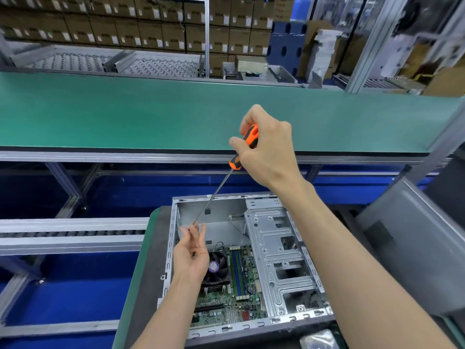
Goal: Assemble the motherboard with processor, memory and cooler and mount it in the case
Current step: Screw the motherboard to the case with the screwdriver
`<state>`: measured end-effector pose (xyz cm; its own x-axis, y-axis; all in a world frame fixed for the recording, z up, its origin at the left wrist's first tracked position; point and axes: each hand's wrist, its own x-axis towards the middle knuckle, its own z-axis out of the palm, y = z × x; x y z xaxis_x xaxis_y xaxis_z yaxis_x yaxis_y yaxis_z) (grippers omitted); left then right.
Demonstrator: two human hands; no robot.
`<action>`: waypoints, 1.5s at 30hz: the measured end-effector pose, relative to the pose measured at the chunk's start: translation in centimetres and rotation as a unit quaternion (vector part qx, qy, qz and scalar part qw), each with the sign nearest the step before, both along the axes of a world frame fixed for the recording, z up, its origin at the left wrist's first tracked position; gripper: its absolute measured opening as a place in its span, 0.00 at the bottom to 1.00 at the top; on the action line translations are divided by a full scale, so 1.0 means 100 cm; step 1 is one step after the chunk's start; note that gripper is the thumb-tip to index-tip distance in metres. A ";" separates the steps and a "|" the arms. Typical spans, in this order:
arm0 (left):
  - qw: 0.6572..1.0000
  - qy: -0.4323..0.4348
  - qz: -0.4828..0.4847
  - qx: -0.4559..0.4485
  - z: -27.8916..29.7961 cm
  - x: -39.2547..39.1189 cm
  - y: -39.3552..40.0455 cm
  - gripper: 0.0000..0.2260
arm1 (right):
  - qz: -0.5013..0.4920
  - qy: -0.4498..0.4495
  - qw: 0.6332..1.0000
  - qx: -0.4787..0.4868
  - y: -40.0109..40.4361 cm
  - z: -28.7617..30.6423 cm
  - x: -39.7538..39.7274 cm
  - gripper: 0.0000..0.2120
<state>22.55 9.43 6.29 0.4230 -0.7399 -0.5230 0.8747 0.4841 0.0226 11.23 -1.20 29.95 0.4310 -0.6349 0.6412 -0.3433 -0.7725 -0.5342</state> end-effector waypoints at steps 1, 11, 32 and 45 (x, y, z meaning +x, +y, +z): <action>1.000 -0.009 -0.012 0.015 0.000 -0.002 0.001 0.20 | -0.004 -0.001 1.000 -0.006 -0.001 0.003 0.000 0.11; 0.932 -0.251 -0.158 0.208 0.018 -0.004 0.037 0.15 | 0.006 0.049 0.998 -0.034 -0.002 -0.008 0.017 0.09; 0.510 -0.790 -0.173 0.293 0.044 0.075 0.014 0.05 | 0.112 0.159 0.980 -0.034 0.031 -0.064 0.063 0.12; 0.469 -0.796 -0.197 0.327 0.022 0.087 0.014 0.03 | 0.122 0.192 0.974 -0.007 0.027 -0.089 0.077 0.11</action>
<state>31.23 10.82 8.51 0.5608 -0.8262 0.0541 -0.4851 -0.2749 0.8301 18.94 1.54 21.04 0.7778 -0.4753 0.4112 -0.3205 -0.8628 -0.3911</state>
